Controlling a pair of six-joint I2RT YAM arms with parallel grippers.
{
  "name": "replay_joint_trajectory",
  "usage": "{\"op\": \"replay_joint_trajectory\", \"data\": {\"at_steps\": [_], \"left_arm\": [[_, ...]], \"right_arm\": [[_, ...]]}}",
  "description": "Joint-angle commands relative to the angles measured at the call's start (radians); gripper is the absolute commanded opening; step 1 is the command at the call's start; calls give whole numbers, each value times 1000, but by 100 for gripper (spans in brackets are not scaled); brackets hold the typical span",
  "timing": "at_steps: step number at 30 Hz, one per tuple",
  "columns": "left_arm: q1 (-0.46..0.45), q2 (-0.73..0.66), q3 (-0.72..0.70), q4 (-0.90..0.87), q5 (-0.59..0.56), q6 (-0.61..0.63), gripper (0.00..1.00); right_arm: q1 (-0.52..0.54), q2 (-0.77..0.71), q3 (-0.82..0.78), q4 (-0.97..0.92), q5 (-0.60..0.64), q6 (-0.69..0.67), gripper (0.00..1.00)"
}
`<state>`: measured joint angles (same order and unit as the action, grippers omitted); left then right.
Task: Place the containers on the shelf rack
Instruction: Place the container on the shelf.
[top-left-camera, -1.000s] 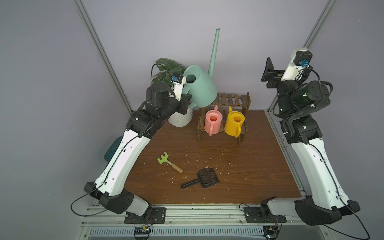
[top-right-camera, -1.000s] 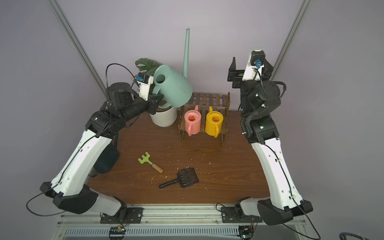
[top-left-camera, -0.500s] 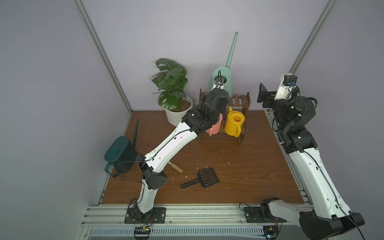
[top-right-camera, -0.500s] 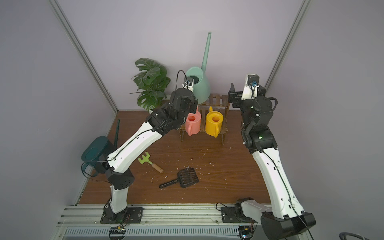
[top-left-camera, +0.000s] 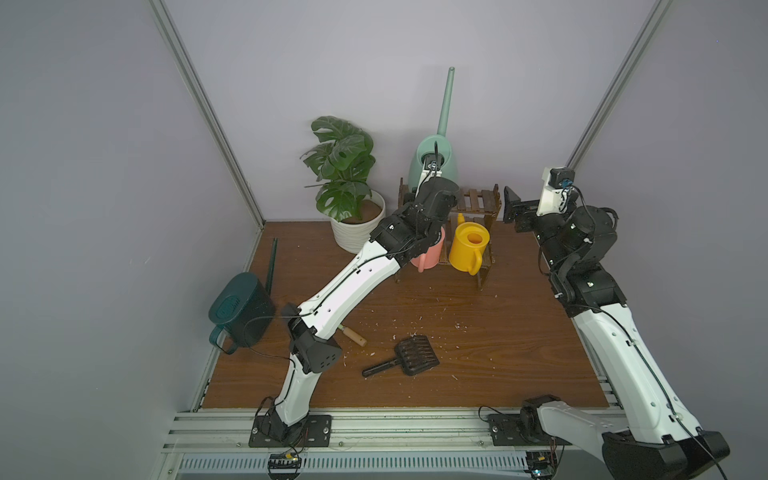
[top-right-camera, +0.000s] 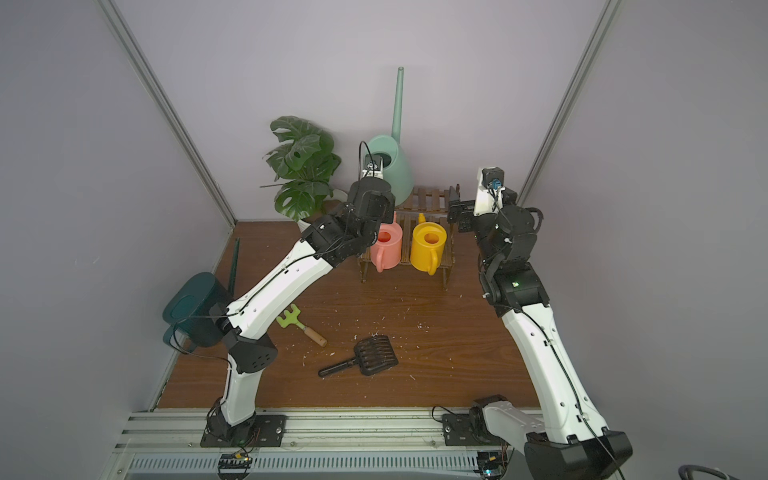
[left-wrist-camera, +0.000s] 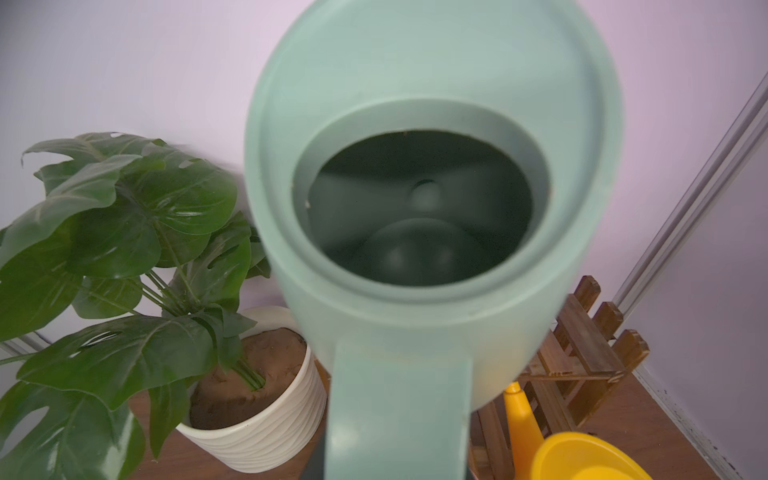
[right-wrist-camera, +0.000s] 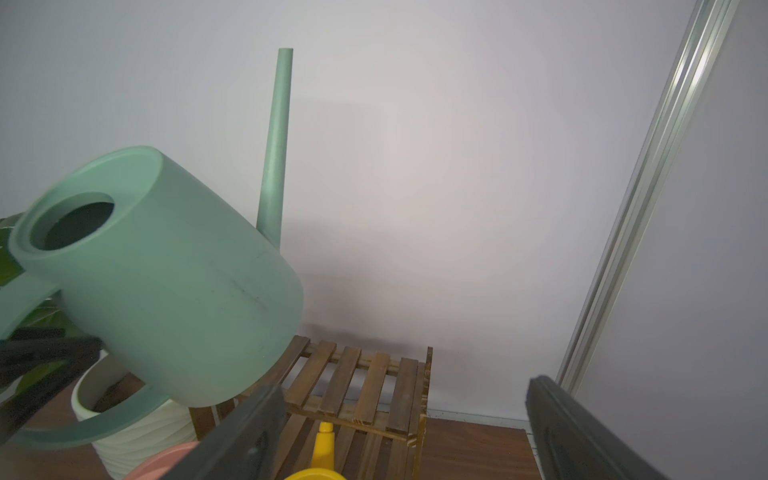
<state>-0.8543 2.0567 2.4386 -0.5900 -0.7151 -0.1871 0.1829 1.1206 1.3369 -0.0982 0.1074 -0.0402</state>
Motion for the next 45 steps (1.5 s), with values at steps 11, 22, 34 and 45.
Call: {"op": "replay_joint_trajectory", "data": {"at_steps": [11,22,34,45], "left_arm": [[71,48,26,85,49,-76,0],[78,71,17,83,49,-74,1],[84,74,-16,84,39,-77,8],[88,87,-13,86,29,-82,28]], "right_arm": [[-3,-28,-31,8,-20,-1,94],[-3,-35,-63,16,-21,4,94],[-6,-48,-83,17,-22,5,95],[-8,-51,-92,19,-23,0,94]]}}
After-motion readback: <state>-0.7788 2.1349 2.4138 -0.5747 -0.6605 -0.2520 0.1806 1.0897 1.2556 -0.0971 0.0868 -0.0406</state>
